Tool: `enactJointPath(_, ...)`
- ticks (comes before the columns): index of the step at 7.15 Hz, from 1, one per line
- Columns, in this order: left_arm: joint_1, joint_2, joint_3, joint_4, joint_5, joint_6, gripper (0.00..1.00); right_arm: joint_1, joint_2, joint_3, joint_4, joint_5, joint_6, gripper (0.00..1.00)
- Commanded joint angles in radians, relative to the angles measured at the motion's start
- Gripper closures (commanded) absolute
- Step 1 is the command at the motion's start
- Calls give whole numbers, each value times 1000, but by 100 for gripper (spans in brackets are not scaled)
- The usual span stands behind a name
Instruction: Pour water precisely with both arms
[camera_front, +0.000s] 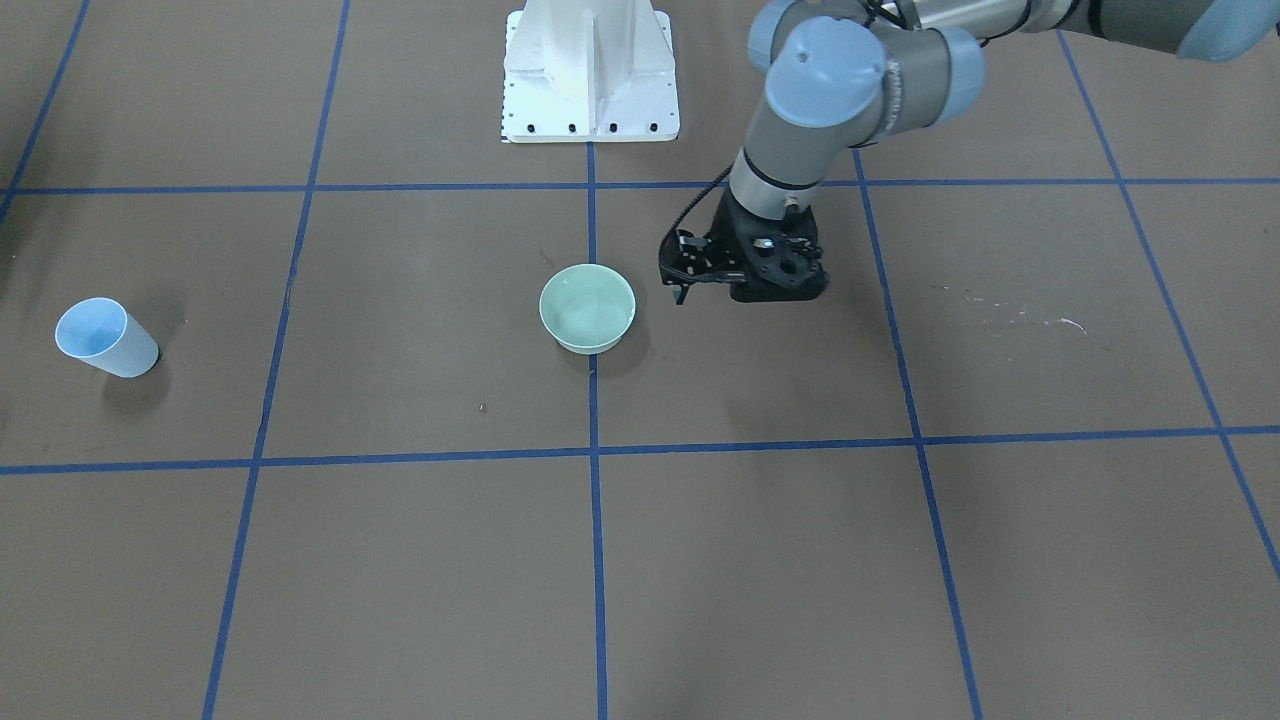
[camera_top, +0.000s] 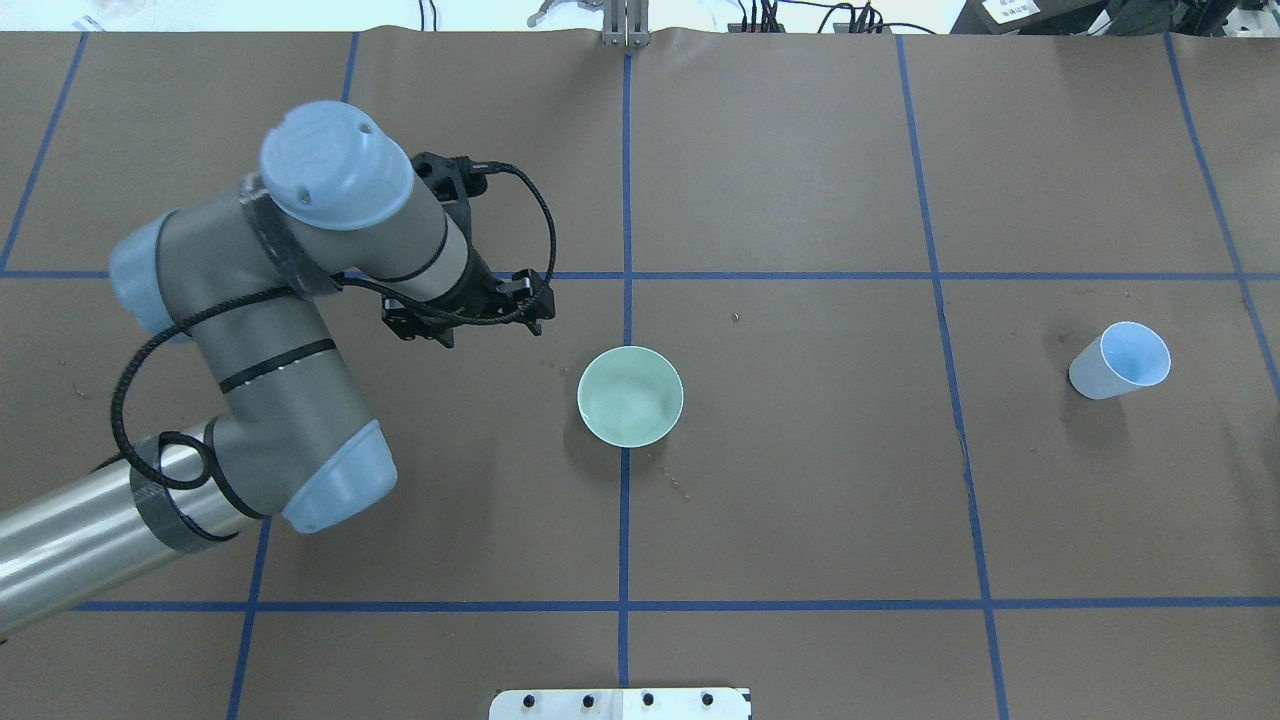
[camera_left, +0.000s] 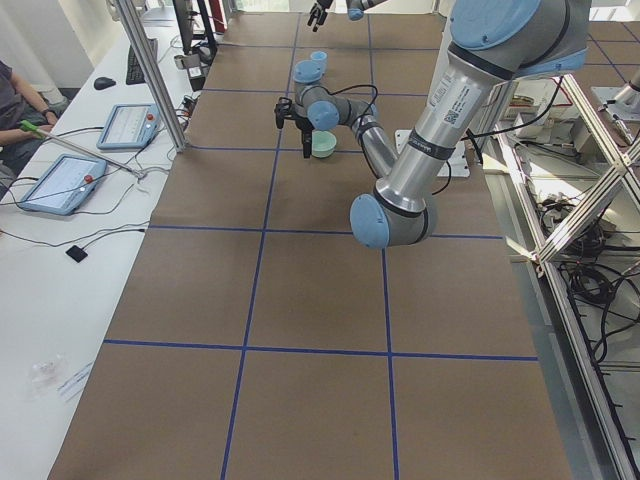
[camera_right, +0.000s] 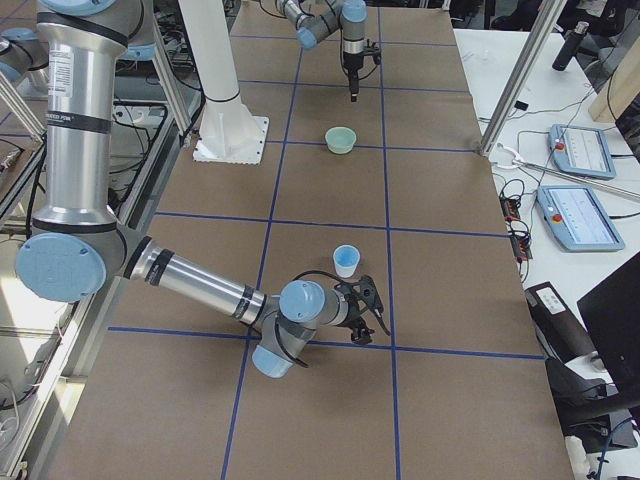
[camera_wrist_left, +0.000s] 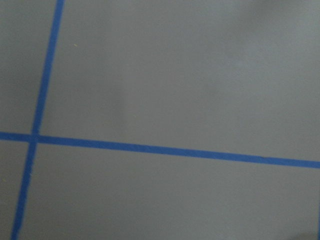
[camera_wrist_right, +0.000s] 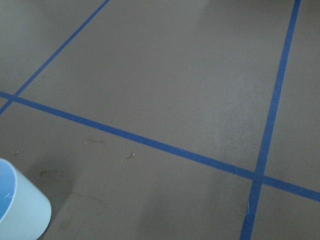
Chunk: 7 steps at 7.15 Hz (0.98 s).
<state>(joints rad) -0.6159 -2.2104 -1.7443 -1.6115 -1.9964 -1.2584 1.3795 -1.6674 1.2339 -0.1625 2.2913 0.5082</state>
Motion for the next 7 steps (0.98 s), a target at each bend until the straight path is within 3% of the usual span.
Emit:
enactJointPath(1,68,-41,85,-20,13,-3,1,55,53,71,-298,30,-158,1)
enactJointPath(2,79,-90,192,-80,8,-1,3,75,98,108,-459,31,-253,1)
enactJointPath(3,79,-100,231,-131,7,-1,6,96,122,120,-562,51,-323,1)
enactJointPath(5,81,-104,249,-137,5,-3,22,121,146,124,-615,83,-342,1)
enactJointPath(7,93,-104,255,-139,5,-4,46,121,146,122,-618,86,-342,1)
